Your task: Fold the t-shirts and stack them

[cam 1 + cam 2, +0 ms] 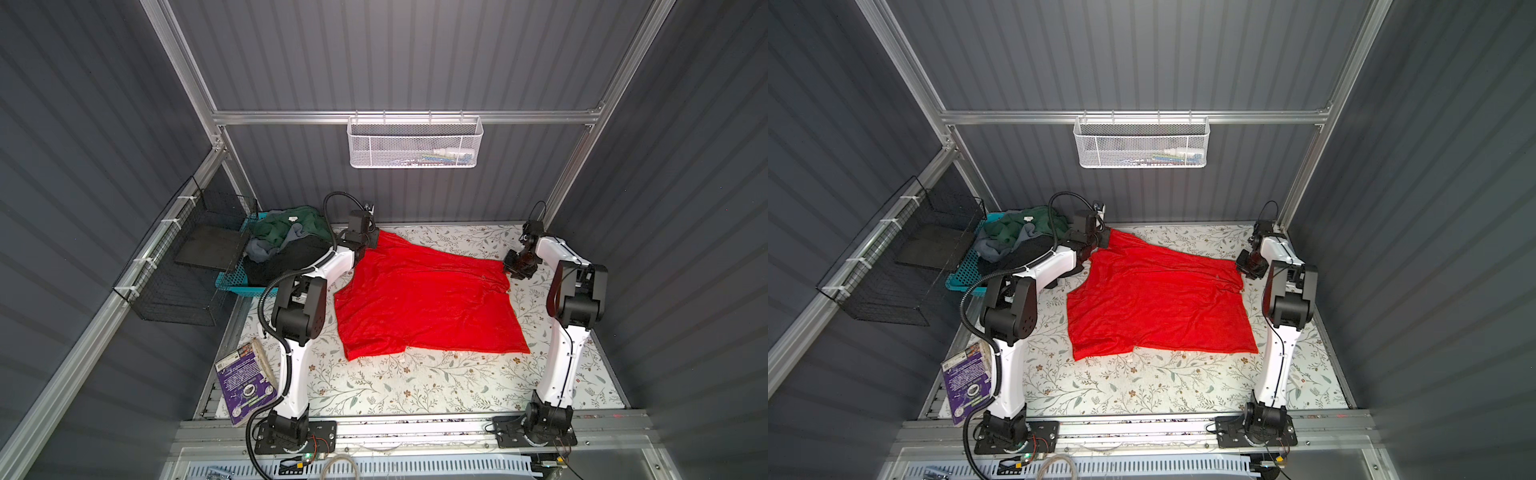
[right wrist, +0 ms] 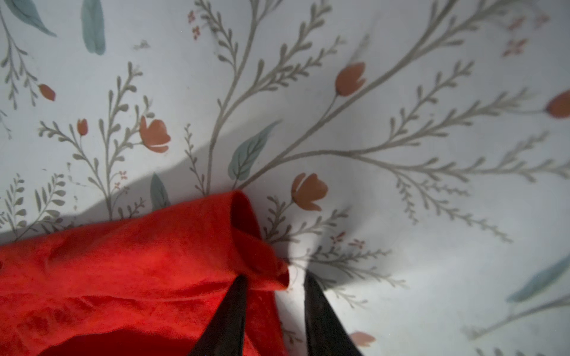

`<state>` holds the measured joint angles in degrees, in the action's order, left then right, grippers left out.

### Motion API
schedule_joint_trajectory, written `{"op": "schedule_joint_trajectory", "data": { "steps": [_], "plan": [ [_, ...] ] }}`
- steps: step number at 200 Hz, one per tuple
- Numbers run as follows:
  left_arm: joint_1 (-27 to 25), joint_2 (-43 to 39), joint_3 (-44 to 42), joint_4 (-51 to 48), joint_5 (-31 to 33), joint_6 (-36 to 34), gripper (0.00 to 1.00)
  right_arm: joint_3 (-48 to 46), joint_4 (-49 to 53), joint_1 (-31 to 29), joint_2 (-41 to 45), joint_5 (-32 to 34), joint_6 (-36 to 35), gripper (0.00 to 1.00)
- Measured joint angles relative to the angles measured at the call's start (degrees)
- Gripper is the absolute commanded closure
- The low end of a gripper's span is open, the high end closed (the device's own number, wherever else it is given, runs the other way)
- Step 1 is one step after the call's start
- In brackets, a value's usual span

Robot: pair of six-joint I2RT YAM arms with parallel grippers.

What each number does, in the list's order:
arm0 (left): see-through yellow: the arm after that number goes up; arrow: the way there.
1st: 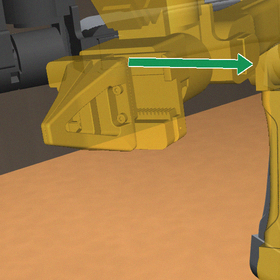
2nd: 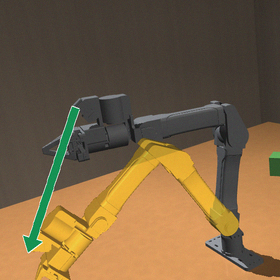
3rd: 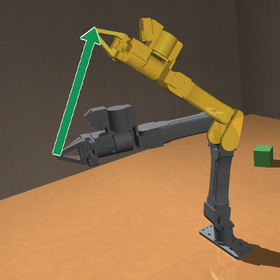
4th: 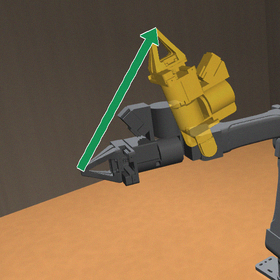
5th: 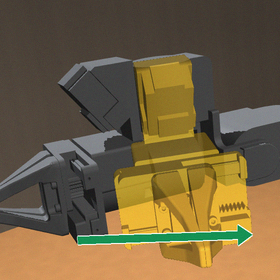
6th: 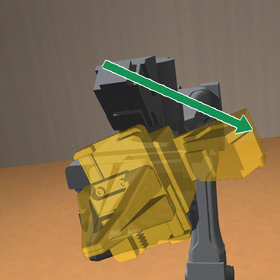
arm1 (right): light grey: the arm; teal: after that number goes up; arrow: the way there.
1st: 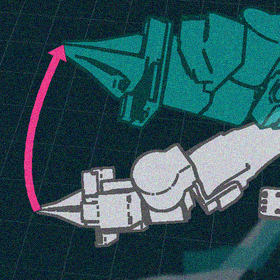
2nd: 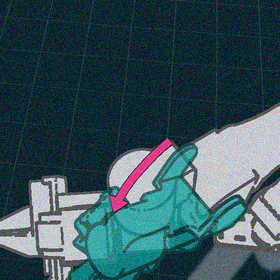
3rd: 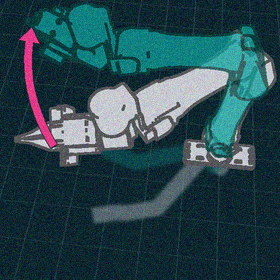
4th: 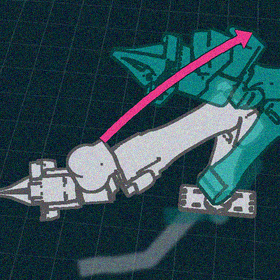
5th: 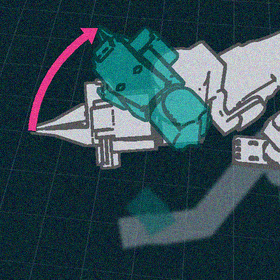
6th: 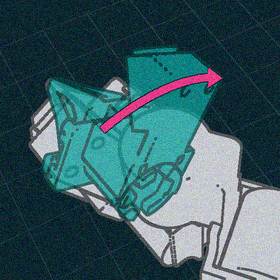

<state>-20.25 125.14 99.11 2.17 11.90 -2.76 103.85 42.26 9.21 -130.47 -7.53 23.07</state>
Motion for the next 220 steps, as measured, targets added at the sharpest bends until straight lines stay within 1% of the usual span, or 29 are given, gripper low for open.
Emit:
{"op": "schedule_joint_trajectory", "data": {
  "steps": [48, 69, 96, 110, 145, 153, 220],
  "plan": [
    [0.0, 0.4, 1.0, -1.1, -0.1, 0.0, 1.0, 2.3, 0.2, 0.0, -1.7, 0.4, -1.5, 0.85],
    [0.0, 0.8, 1.7, -1.3, -0.2, 0.0, 1.0, 2.8, 0.4, 0.0, -2.0, 0.4, -2.2, 0.85],
    [0.0, 1.2, 2.1, -1.8, -0.2, 0.0, 1.0, 2.8, 0.3, 0.0, -2.0, 0.5, -2.8, 0.81],
    [0.0, 1.2, 2.3, -2.4, -0.2, 0.0, 1.0, 2.8, 0.4, 0.0, -2.0, 0.7, -3.3, 0.81],
    [0.0, 1.7, 3.4, -2.6, -0.2, 0.0, 1.0, 3.0, 0.2, -0.1, -2.0, 0.8, -5.0, 0.94],
    [0.0, 1.8, 3.6, -2.6, -0.2, 0.0, 1.0, 3.1, 0.2, -0.1, -2.0, 0.9, -5.1, 1.0],
    [0.0, 2.9, 4.0, -3.8, -0.2, -0.3, 1.0, 4.3, -0.2, 0.0, -1.9, 1.9, -7.1, 1.0]
  ]
}}
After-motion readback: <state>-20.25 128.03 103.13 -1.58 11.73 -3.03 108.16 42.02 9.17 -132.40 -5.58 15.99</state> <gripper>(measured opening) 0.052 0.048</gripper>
